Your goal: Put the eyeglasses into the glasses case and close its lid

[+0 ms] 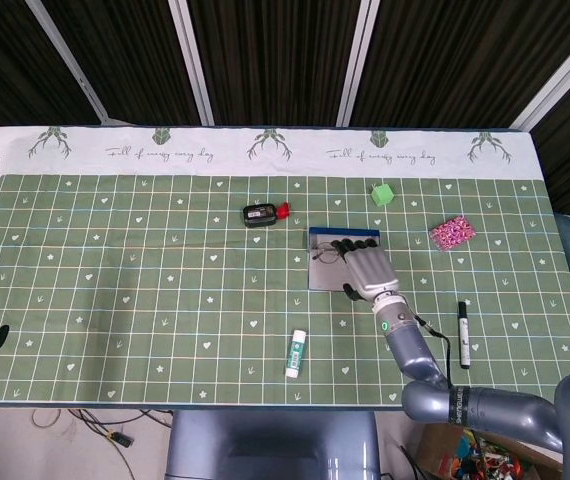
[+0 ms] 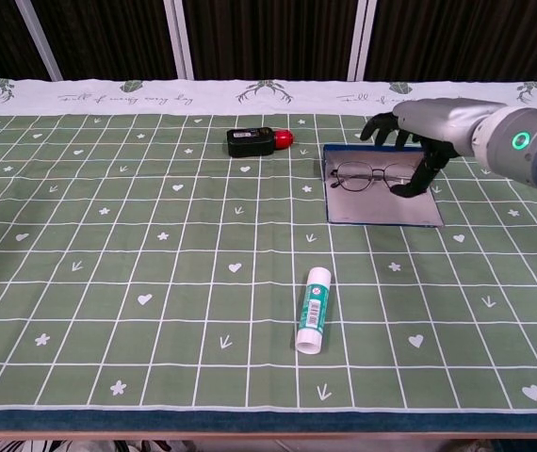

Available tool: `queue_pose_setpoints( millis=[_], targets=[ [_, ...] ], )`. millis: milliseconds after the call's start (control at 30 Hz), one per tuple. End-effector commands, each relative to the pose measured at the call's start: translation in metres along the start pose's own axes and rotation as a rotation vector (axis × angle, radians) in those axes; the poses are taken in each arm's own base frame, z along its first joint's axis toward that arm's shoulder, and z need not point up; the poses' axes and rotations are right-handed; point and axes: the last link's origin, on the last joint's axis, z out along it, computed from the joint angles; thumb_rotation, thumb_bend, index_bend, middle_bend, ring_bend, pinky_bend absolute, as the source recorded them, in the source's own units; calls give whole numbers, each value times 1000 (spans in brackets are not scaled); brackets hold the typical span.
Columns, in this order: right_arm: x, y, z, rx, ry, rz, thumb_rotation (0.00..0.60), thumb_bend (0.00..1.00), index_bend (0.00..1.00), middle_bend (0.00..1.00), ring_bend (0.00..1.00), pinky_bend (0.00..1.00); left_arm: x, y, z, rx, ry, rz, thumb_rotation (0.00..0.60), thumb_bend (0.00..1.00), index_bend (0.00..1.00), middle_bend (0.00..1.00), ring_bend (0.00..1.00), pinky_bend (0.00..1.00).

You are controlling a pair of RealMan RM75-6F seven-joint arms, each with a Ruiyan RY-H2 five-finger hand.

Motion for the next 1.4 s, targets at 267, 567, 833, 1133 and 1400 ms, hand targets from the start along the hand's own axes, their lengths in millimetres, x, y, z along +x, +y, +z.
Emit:
queue_pose_setpoints(
  millis=[267, 567, 833, 1133, 1400],
  targets=[
    [-11, 6, -1, -44, -44, -62, 600, 400, 152, 658, 676, 700, 0, 0, 0, 4, -3, 2, 600, 272, 154, 0, 0, 0],
    [-19, 14, 5, -109, -90, -91, 600, 413, 136, 748, 763, 722, 0, -1, 0, 8, -5, 2, 600, 272, 154, 0, 0, 0],
    [-25, 14, 6, -123, -104, -103, 600, 433, 136, 762, 790, 731, -1, -1, 0, 8, -9, 6, 600, 273, 154, 0, 0, 0],
    [-27, 12, 13, -134, -110, -105, 600, 475, 130, 766, 792, 732, 0, -1, 0, 8, -8, 5, 600, 273, 154, 0, 0, 0],
    [-27, 11, 16, -140, -111, -107, 600, 506, 130, 766, 793, 732, 0, -1, 0, 8, -7, 3, 600, 273, 154, 0, 0, 0]
  ],
)
